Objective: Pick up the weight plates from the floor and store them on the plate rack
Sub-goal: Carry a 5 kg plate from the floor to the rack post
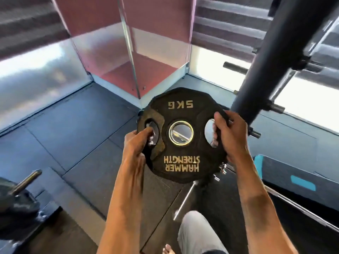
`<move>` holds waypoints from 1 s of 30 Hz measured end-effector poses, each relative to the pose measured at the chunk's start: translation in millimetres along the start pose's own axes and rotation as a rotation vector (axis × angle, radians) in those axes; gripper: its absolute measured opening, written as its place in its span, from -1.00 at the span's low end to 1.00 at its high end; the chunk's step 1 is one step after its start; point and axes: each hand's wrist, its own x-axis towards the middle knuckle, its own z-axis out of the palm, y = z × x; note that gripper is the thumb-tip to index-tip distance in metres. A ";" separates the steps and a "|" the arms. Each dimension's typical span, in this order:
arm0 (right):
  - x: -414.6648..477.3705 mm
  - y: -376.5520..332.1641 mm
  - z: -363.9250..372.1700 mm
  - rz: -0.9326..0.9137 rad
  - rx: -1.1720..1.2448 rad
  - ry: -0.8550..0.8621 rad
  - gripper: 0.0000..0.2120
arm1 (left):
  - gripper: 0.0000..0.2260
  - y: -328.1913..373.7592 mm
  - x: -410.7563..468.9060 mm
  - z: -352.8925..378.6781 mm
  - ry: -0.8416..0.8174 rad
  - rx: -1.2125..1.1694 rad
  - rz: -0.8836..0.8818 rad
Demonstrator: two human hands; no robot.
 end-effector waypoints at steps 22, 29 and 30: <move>353.6 -89.0 244.2 -0.161 0.222 0.040 -0.68 | -0.88 308.2 308.7 59.8 0.038 0.041 0.288; 464.2 -90.2 270.5 -0.309 0.195 0.205 -0.76 | -0.92 378.0 419.0 130.1 -0.147 0.069 0.391; 481.4 -90.9 273.3 -0.327 0.188 0.229 -0.77 | -0.96 388.3 435.5 144.0 -0.181 0.068 0.392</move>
